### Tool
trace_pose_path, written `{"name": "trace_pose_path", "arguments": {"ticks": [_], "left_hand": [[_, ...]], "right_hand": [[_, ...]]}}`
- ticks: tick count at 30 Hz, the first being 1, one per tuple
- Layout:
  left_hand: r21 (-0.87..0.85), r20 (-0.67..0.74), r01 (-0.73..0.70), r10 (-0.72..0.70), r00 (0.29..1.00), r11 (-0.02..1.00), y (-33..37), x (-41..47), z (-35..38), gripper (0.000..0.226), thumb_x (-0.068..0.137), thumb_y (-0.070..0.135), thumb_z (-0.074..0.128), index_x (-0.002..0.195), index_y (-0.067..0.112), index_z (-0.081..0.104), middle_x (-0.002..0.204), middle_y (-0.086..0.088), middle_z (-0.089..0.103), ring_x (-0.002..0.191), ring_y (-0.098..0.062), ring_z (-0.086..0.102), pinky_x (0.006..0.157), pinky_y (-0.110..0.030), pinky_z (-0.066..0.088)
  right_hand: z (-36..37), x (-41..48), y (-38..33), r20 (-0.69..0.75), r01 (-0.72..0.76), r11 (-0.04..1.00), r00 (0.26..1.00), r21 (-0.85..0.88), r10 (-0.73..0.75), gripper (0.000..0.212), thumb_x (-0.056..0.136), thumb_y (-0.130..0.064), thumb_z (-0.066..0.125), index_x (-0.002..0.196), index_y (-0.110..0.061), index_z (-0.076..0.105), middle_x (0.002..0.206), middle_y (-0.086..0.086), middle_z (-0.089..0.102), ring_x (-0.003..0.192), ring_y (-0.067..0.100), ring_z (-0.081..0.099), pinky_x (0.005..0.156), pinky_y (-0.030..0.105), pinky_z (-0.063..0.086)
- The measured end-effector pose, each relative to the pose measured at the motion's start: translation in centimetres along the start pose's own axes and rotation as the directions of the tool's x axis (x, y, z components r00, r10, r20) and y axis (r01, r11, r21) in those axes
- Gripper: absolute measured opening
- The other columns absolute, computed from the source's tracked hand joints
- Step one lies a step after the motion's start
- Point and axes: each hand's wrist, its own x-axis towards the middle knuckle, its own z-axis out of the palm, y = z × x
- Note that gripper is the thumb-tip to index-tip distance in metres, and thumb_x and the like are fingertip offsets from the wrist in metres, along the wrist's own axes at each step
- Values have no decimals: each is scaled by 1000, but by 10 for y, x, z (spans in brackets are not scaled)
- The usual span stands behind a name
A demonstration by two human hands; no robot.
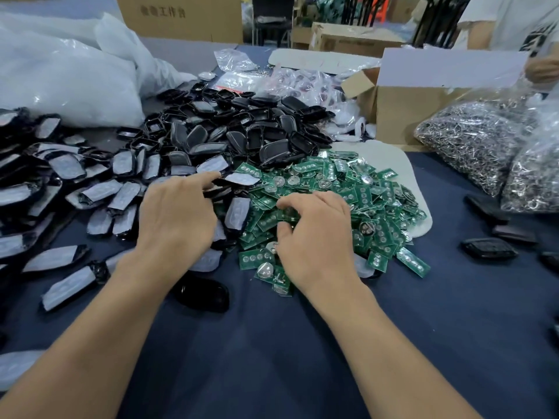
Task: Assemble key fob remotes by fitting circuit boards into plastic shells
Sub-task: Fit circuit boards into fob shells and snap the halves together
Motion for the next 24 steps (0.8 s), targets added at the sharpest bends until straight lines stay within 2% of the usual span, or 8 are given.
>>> {"name": "trace_pose_path", "arguments": {"ticks": [2,3,5,8,12,17,21,24], "left_hand": [[-36,-36,-2,1,999,999,0,-1,-1,54,94,4,58,139,31,65,118,-2,76,110,-33,64,94,-42,50],[-57,-39,-2,0,999,998,1,-2,-1,53,93,5,60,139,30,65,118,1,76,110,-32,65,96,-42,50],[-75,-43,-7,4,999,997,1,-3,0,51,92,12,65,139,31,65,122,-2,74,114,-31,63,100,-42,48],[-212,-41,-9,0,999,977,5,-2,-4,58,91,28,73,145,39,57,140,-1,64,118,-20,60,106,-34,42],[-394,-18,-53,50,999,917,23,9,-12,70,97,28,67,156,45,32,136,25,60,107,0,55,96,-29,38],[-266,91,-163,193,977,950,55,49,6,47,102,21,56,147,32,47,135,4,65,114,-22,58,91,-34,40],[-191,274,-147,196,941,970,76,85,24,46,101,13,49,141,31,60,133,-2,69,117,-28,63,100,-42,52],[-118,314,-143,173,933,983,79,99,30,37,94,10,59,125,28,72,120,-3,74,110,-29,67,97,-46,57]], "right_hand": [[-3,0,0,-34,-30,1000,999,8,30,22,93,-19,69,110,-30,78,97,-8,59,118,19,45,94,-5,-6],[-4,0,1,-59,-40,999,997,30,42,20,94,-19,67,107,-31,79,96,-8,60,116,20,47,95,-4,-2],[-6,-2,3,-155,-46,994,986,103,62,20,97,-19,66,103,-32,79,94,-7,67,107,19,51,94,6,18],[-11,-4,7,-269,-40,956,956,290,122,22,99,-17,63,106,-32,77,80,-15,67,78,6,57,77,20,41],[-12,1,12,-146,-151,810,949,567,279,24,97,-9,62,104,-28,74,73,-13,73,62,7,68,63,28,60],[-13,8,18,-75,-191,824,960,533,271,29,80,-9,80,91,-35,74,84,-21,73,78,0,70,71,13,55],[-14,8,22,-17,-203,797,966,569,258,29,82,-6,78,89,-35,75,80,-16,72,60,1,58,58,19,52],[-15,8,24,-23,-197,787,965,585,259,24,81,-12,81,92,-33,76,79,-14,72,55,0,52,55,14,47]]}}
